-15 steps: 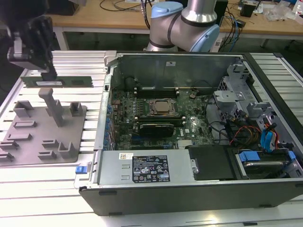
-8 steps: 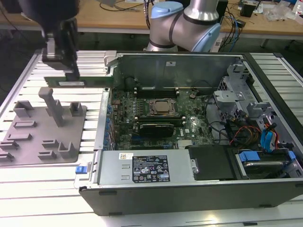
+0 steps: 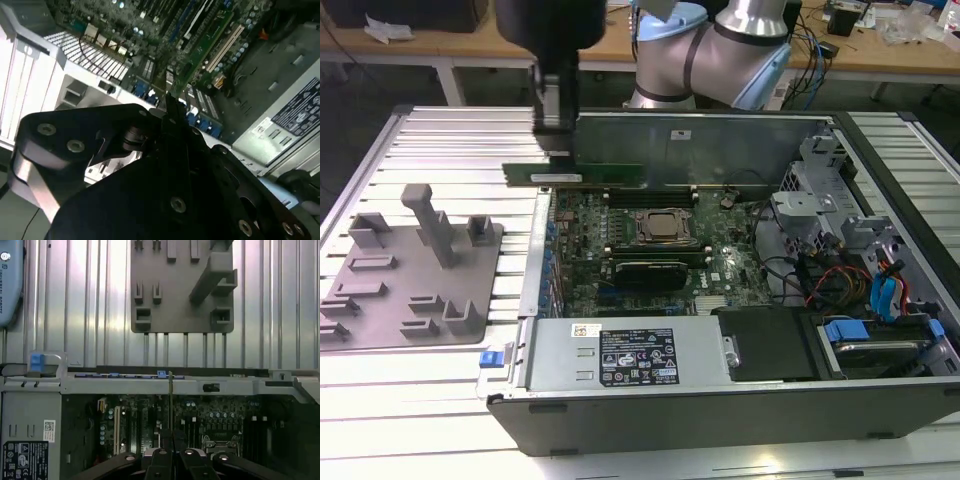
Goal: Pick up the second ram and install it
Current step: 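Pick up the second ram and move it above second insertion slot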
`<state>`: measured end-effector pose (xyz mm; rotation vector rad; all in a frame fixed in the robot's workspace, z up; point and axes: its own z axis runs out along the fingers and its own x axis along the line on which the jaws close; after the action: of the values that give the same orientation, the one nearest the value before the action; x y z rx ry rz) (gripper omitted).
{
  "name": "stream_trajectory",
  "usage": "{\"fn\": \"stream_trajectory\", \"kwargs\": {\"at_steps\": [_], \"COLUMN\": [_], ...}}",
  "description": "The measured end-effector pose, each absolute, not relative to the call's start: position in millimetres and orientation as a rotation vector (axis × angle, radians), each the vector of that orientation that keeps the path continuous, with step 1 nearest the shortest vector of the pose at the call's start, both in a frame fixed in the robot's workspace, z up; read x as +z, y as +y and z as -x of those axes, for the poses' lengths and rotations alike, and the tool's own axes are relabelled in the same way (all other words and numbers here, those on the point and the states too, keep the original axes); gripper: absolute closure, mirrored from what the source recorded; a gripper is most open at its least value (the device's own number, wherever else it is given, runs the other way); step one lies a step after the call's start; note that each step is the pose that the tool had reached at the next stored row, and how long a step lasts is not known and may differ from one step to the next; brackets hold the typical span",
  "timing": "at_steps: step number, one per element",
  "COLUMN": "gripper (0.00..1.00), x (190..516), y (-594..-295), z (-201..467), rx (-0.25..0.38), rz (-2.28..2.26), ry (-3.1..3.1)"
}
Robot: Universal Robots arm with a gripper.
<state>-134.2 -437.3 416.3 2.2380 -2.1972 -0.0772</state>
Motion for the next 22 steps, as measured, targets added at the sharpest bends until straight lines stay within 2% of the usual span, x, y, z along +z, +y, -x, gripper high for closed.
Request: {"fn": "stream_trajectory", "kwargs": {"at_steps": [12,19,22], "gripper": [0.91,0.91,0.91], "x": [414,411,400], "y": [-437,-424,-421], "z": [30,27,28], "rx": [-0.090,-0.087,-0.086], "rz": [-2.231,-2.230,-2.229], "ry": [-2.191,-2.189,-2.189]}}
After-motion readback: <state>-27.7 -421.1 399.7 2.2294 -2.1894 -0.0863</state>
